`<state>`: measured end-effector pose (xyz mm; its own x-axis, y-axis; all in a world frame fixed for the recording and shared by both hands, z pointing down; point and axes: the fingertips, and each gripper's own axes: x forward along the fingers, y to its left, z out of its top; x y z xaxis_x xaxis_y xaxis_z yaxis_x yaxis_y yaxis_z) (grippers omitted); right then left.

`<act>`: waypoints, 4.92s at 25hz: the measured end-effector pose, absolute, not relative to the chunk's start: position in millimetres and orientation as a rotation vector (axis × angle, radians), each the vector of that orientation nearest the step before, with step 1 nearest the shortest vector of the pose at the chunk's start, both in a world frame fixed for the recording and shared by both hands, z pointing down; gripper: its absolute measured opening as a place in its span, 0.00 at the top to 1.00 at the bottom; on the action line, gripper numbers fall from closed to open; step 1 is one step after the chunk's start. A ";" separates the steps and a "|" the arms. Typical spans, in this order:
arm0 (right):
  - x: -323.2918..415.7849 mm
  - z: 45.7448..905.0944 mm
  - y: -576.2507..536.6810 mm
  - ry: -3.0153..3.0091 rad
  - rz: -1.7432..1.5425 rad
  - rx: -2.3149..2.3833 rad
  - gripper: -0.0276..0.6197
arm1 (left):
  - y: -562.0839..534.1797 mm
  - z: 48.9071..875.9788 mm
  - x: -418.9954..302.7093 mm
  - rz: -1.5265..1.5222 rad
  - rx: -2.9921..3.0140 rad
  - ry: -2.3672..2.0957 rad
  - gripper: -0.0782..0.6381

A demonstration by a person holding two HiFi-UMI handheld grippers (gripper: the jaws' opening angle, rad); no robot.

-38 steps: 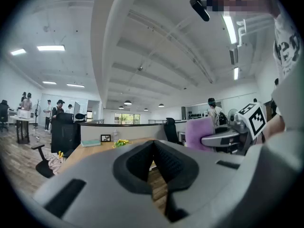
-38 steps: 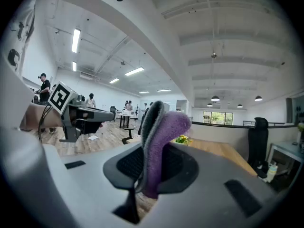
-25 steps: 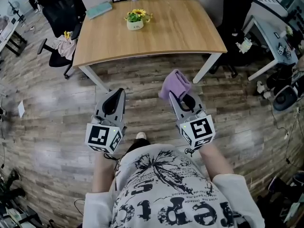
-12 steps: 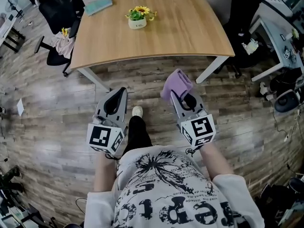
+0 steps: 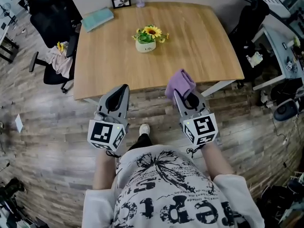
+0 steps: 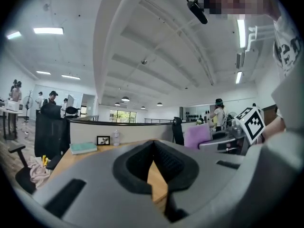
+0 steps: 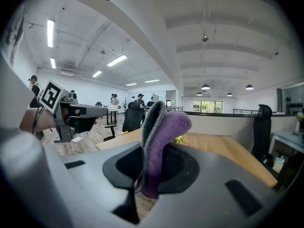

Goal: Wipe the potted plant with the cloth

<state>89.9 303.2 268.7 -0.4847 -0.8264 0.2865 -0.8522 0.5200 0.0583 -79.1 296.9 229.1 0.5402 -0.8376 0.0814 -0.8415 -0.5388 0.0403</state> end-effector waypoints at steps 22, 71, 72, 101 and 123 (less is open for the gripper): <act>107.4 316.9 70.9 -2.315 0.242 1.438 0.85 | 71.3 296.8 -81.3 0.197 2.592 -1.354 0.89; 77.1 517.1 -53.2 -2.122 0.360 0.774 0.85 | -38.2 465.4 -28.2 0.502 2.399 -1.132 0.89; 76.6 517.5 -50.0 -2.114 0.373 0.787 0.85 | -37.8 465.8 -28.0 0.507 2.403 -1.118 0.89; 9.7 517.1 20.5 -2.018 0.626 0.958 0.84 | -35.4 461.7 -24.7 0.479 2.594 -0.761 0.89; -15.2 510.1 48.8 -2.011 0.733 0.853 0.84 | -34.2 464.8 -25.5 0.496 2.622 -0.661 0.89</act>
